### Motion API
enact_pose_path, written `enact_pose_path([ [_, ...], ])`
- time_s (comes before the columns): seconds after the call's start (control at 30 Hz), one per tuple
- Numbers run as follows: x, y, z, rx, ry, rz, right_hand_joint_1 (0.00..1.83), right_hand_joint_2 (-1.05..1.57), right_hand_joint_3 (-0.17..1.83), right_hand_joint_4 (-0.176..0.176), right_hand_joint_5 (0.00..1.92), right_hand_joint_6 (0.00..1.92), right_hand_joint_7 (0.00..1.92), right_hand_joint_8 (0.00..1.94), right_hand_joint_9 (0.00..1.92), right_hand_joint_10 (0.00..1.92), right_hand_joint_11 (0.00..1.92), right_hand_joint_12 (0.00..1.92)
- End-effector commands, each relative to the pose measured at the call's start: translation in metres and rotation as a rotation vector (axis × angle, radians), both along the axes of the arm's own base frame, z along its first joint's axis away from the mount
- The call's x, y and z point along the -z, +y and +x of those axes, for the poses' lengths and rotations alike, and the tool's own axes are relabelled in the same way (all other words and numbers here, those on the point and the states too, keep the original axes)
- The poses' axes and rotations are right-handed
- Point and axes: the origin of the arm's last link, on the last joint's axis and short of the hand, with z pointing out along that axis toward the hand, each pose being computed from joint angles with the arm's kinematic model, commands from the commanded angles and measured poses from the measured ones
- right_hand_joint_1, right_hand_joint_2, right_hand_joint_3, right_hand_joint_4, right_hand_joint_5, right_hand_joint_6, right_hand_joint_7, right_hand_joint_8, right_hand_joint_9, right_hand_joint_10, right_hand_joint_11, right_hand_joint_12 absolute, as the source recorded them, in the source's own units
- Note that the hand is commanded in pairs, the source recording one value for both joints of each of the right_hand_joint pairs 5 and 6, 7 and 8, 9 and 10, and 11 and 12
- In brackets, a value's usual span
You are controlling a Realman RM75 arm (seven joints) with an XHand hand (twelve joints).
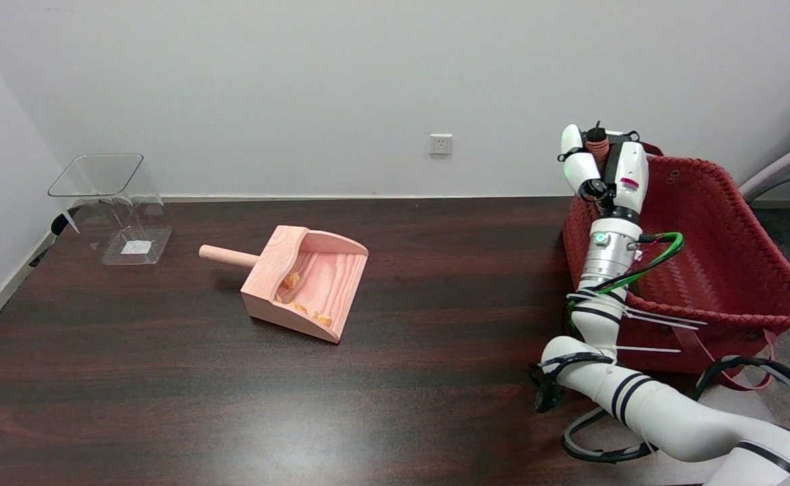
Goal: Place the broom into the brown storage basket.
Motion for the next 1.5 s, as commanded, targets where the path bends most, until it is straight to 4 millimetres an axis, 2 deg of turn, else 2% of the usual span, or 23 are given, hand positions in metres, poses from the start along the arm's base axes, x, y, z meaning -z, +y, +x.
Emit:
enact_pose_path([
  [0.03,-0.005,0.004,-0.006,0.009,-0.036,-0.027,0.70,1.56,0.33,0.000,1.07,1.07,1.39,1.39,1.07,1.07,1.07,1.07],
  [0.17,-0.006,0.005,-0.004,0.002,-0.044,-0.028,0.74,1.49,0.32,0.000,0.96,0.96,1.27,1.27,0.96,0.96,0.96,0.96],
  [0.27,-0.006,0.006,-0.005,0.011,-0.062,-0.032,0.79,1.37,0.24,0.000,0.80,0.80,1.08,1.08,0.80,0.80,0.80,0.80],
  [0.3,-0.006,0.006,-0.005,0.022,-0.067,-0.039,0.80,1.32,0.19,0.000,0.70,0.70,0.99,0.99,0.70,0.70,0.70,0.70],
  [0.37,-0.005,0.006,-0.005,0.054,-0.067,-0.053,0.80,1.20,-0.15,0.000,0.41,0.41,0.75,0.75,0.41,0.41,0.41,0.41],
  [0.5,-0.007,0.007,-0.001,0.084,-0.069,-0.050,0.75,1.09,-0.17,0.000,0.18,0.18,0.44,0.44,0.18,0.18,0.18,0.18],
  [0.57,-0.007,0.009,0.001,0.093,-0.064,-0.056,0.73,1.09,-0.16,0.000,0.12,0.12,0.37,0.37,0.12,0.12,0.12,0.12],
  [0.6,-0.007,0.011,0.002,0.096,-0.062,-0.060,0.70,1.08,-0.03,0.000,0.06,0.06,0.31,0.31,0.06,0.06,0.06,0.06],
  [0.63,-0.007,0.013,0.003,0.098,-0.056,-0.068,0.67,1.06,0.18,0.000,0.01,0.01,0.25,0.25,0.01,0.01,0.01,0.01],
  [0.7,-0.007,0.016,0.004,0.095,-0.051,-0.079,0.62,1.04,0.44,0.000,0.00,0.00,0.19,0.19,0.00,0.00,0.00,0.00],
  [0.8,-0.006,0.022,0.008,0.078,-0.057,-0.085,0.60,1.02,0.58,0.000,0.00,0.00,0.16,0.16,0.00,0.00,0.00,0.00],
  [0.83,-0.006,0.024,0.008,0.074,-0.059,-0.086,0.57,1.01,0.73,0.000,0.00,0.00,0.15,0.15,0.00,0.00,0.00,0.00],
  [0.97,-0.006,0.034,0.012,0.077,-0.055,-0.108,0.50,0.97,1.01,0.000,0.00,0.00,0.09,0.09,0.00,0.00,0.00,0.00],
  [1.13,-0.004,0.046,0.015,0.056,-0.093,-0.102,0.41,0.97,1.21,0.000,0.00,0.00,0.00,0.00,0.00,0.00,0.00,0.00],
  [1.3,0.000,0.058,0.020,0.032,-0.115,-0.071,0.33,1.06,1.38,0.000,0.00,0.00,0.00,0.00,0.00,0.00,0.00,0.00],
  [1.5,0.006,0.066,0.029,-0.028,-0.143,-0.021,0.26,1.11,1.42,0.000,0.00,0.00,0.00,0.00,0.00,0.00,0.00,0.00],
])
